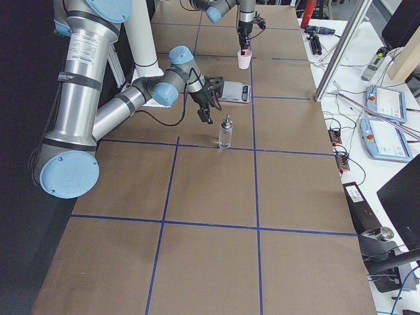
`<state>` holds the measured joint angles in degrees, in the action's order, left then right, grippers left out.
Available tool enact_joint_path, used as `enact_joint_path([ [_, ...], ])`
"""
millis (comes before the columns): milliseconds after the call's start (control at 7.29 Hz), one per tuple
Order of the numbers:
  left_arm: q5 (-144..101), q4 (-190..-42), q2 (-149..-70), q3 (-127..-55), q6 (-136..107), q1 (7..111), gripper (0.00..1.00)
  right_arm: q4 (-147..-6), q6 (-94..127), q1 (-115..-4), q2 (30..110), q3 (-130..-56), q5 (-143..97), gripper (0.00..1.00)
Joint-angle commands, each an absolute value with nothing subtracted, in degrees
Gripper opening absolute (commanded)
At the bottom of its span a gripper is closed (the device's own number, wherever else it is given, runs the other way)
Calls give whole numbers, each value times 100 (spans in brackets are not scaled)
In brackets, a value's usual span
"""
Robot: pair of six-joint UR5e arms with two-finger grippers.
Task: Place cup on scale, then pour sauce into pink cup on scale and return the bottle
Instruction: 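Carry the pink cup onto the scale while the right gripper reaches for the dispenser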
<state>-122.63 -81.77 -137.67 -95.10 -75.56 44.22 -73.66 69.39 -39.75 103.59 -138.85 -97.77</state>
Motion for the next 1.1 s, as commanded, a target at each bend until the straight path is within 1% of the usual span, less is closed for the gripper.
enact_joint_path([
  [0,-12357,-8743,-13948,-9010,-7857,4298,0,-7111,7144,-3291,10362,-13904,-8612,100],
  [274,-12357,-8763,-13975,-8895,-7857,4167,0,-7084,7619,-2342,10511,-13896,-7370,100],
  [412,-12357,-8867,-14053,-8703,-7857,4070,0,-7084,7707,-2007,10625,-13896,-6869,100],
  [549,-12349,-9103,-14045,-8475,-7927,3939,0,-7084,7821,-1804,10626,-13887,-6499,100],
  [960,-12305,-9202,-13992,-8429,-7989,3735,0,-7093,7831,-1653,10635,-13852,-6066,100],
])
